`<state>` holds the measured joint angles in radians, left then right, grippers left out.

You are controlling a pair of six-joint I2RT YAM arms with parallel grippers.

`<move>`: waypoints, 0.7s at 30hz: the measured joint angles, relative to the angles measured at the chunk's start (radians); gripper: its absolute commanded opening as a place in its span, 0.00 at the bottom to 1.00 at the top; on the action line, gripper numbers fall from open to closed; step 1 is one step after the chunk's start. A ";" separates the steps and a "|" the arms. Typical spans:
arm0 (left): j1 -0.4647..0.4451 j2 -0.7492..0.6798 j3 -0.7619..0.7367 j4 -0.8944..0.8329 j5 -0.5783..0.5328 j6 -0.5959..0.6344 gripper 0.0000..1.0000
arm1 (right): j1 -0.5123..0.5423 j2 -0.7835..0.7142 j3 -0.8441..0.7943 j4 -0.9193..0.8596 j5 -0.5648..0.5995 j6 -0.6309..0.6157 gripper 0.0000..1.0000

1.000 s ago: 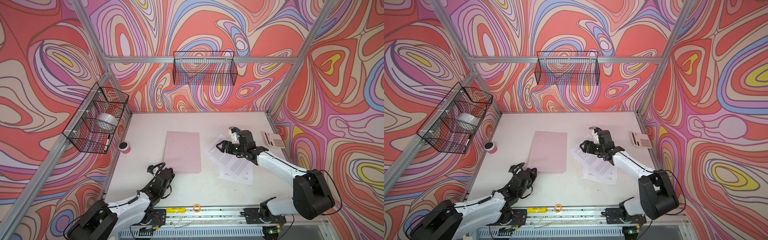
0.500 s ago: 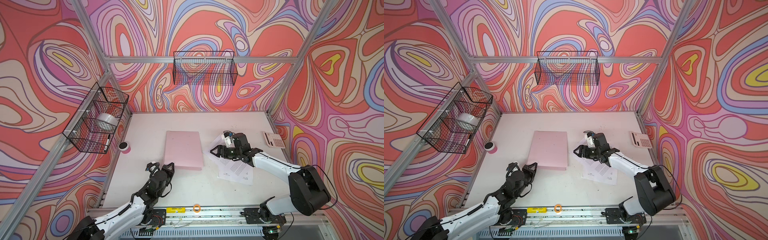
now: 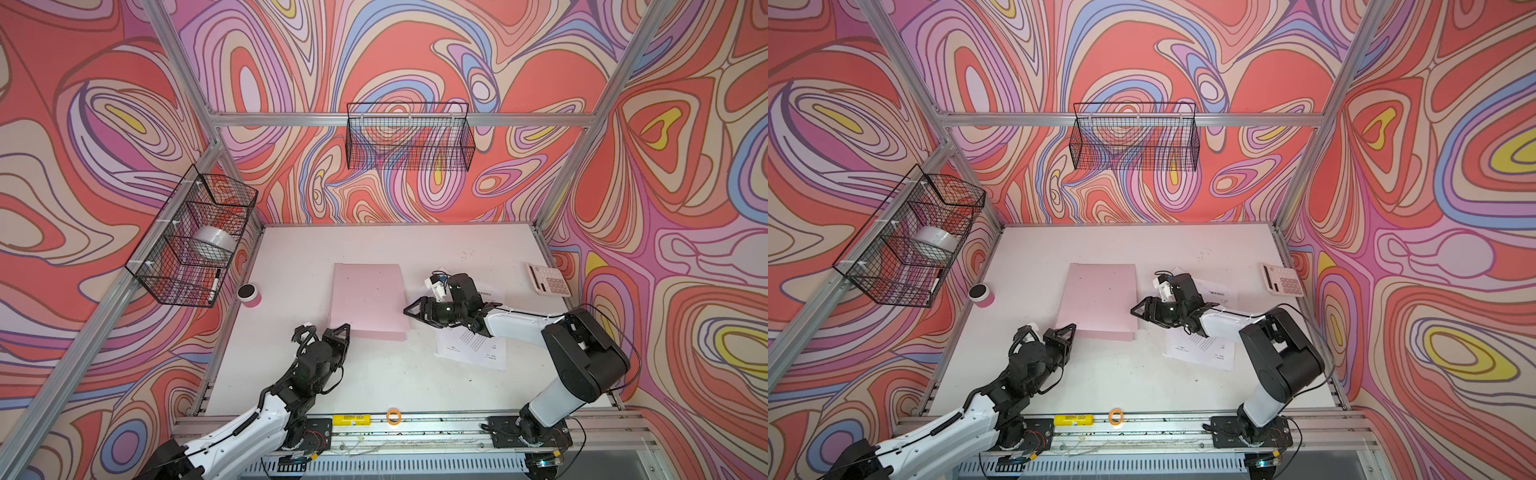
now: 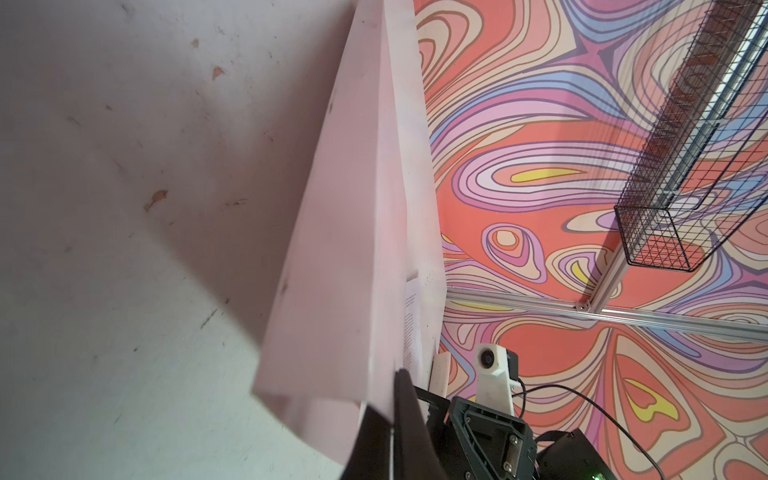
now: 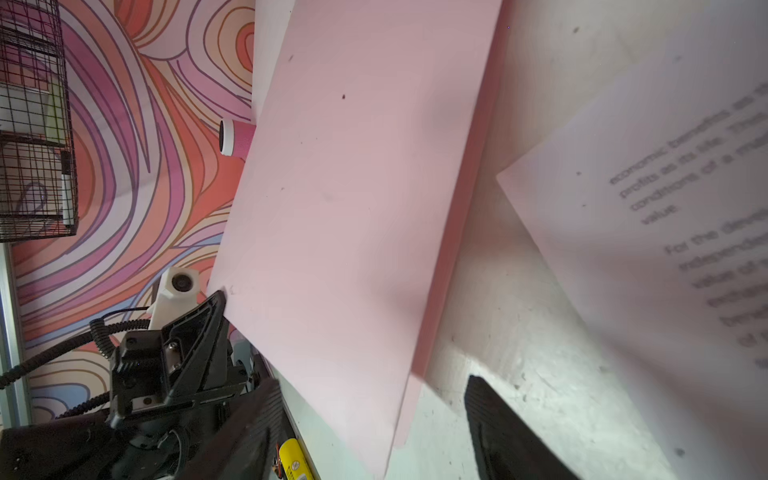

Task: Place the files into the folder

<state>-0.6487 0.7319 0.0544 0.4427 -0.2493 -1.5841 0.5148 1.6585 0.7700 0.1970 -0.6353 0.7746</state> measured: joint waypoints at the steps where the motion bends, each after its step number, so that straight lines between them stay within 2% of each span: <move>1: 0.000 0.005 0.000 0.006 0.003 -0.001 0.00 | 0.004 0.010 0.002 0.005 -0.002 0.007 0.72; 7: 0.000 0.016 0.000 0.037 0.017 -0.008 0.00 | 0.013 0.051 0.016 0.054 -0.018 0.050 0.67; 16: 0.000 0.015 0.000 0.040 0.025 -0.008 0.00 | 0.016 0.096 0.024 0.175 -0.058 0.142 0.49; 21: 0.000 0.002 0.000 0.040 0.025 -0.014 0.00 | 0.016 0.137 0.032 0.278 -0.087 0.211 0.47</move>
<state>-0.6483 0.7338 0.0540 0.4831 -0.2245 -1.5982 0.5308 1.7958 0.8024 0.4755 -0.7223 0.9855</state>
